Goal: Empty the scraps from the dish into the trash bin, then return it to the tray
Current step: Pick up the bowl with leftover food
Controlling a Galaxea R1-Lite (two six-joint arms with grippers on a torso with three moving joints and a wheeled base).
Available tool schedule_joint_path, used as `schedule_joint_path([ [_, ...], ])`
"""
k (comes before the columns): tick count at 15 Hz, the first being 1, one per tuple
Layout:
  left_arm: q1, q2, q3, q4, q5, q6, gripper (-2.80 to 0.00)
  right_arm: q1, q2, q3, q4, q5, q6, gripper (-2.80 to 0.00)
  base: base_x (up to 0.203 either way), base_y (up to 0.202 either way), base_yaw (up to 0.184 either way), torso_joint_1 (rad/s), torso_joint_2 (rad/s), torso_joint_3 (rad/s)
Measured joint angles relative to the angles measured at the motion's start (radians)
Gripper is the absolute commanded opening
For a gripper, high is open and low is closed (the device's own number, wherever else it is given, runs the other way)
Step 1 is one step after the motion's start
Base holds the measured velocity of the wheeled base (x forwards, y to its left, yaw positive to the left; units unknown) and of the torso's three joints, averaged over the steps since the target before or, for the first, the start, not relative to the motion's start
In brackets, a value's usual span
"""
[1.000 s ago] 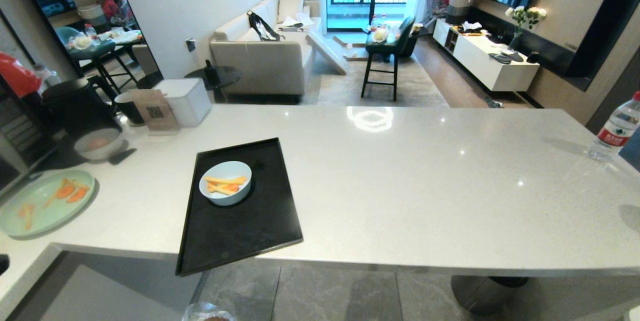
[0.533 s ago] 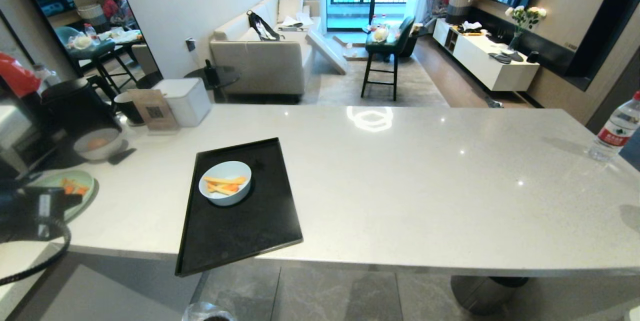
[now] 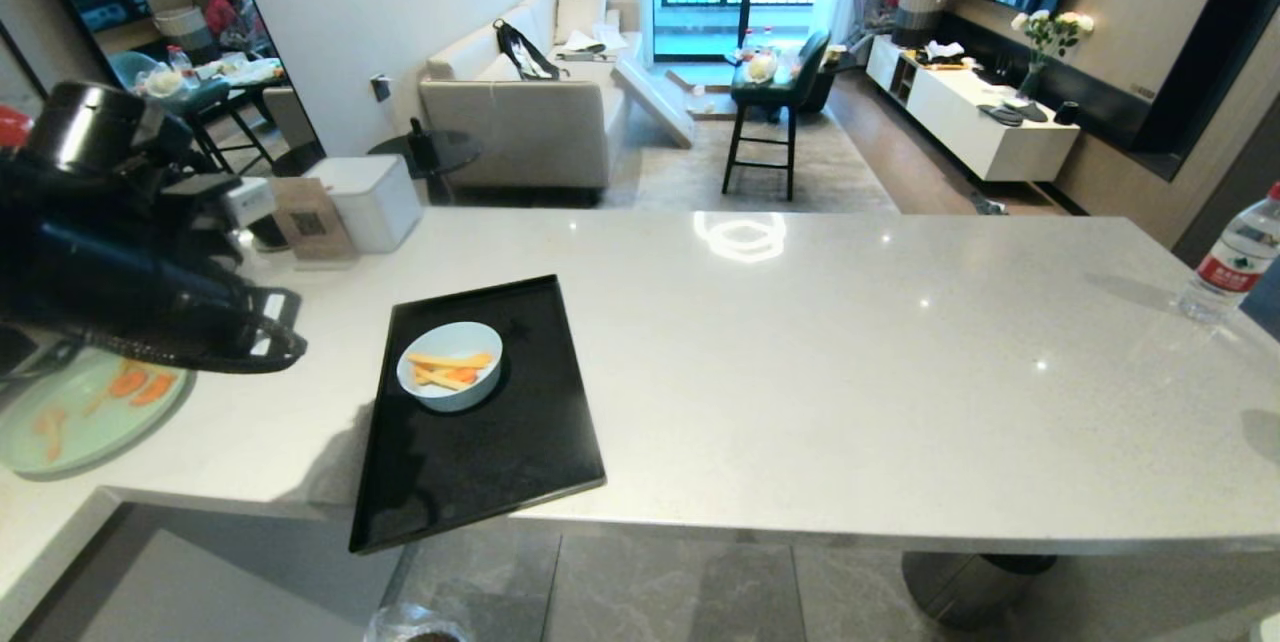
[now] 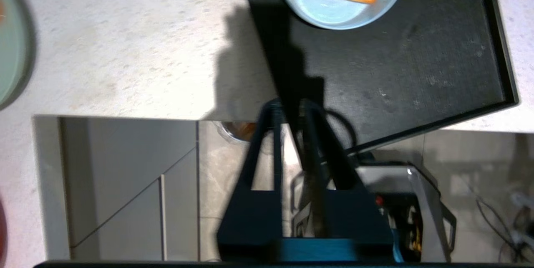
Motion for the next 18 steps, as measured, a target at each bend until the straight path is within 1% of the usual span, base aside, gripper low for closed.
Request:
schedule_joint_path([
  [1, -0.018, 0.045, -0.044, 0.029, -0.010, 0.000, 0.00, 0.000, 0.000, 0.000, 0.000, 0.000, 0.000, -2.80, 0.000, 0.000, 0.000, 0.000, 0.00, 0.000],
  [3, -0.044, 0.122, -0.101, 0.042, -0.017, -0.001, 0.00, 0.000, 0.000, 0.000, 0.000, 0.000, -0.001, -2.80, 0.000, 0.000, 0.000, 0.000, 0.00, 0.000],
  [6, -0.055, 0.209, -0.151, 0.043, -0.033, -0.004, 0.00, 0.000, 0.000, 0.000, 0.000, 0.000, 0.000, -2.80, 0.000, 0.000, 0.000, 0.000, 0.00, 0.000],
  [7, -0.056, 0.233, -0.165, 0.041, -0.039, -0.010, 0.00, 0.000, 0.000, 0.000, 0.000, 0.000, 0.000, -2.80, 0.000, 0.000, 0.000, 0.000, 0.00, 0.000],
  [10, -0.056, 0.293, -0.201, 0.025, -0.062, -0.056, 0.00, 0.000, 0.000, 0.000, 0.000, 0.000, 0.000, -2.80, 0.000, 0.000, 0.000, 0.000, 0.00, 0.000],
  [15, -0.029, 0.370, -0.268, 0.018, -0.068, -0.064, 0.00, 0.000, 0.000, 0.000, 0.000, 0.000, -0.001, -2.80, 0.000, 0.000, 0.000, 0.000, 0.00, 0.000],
  [18, 0.006, 0.411, -0.277, -0.066, -0.063, -0.055, 0.00, 0.000, 0.000, 0.000, 0.000, 0.000, -0.001, -2.80, 0.000, 0.000, 0.000, 0.000, 0.00, 0.000],
])
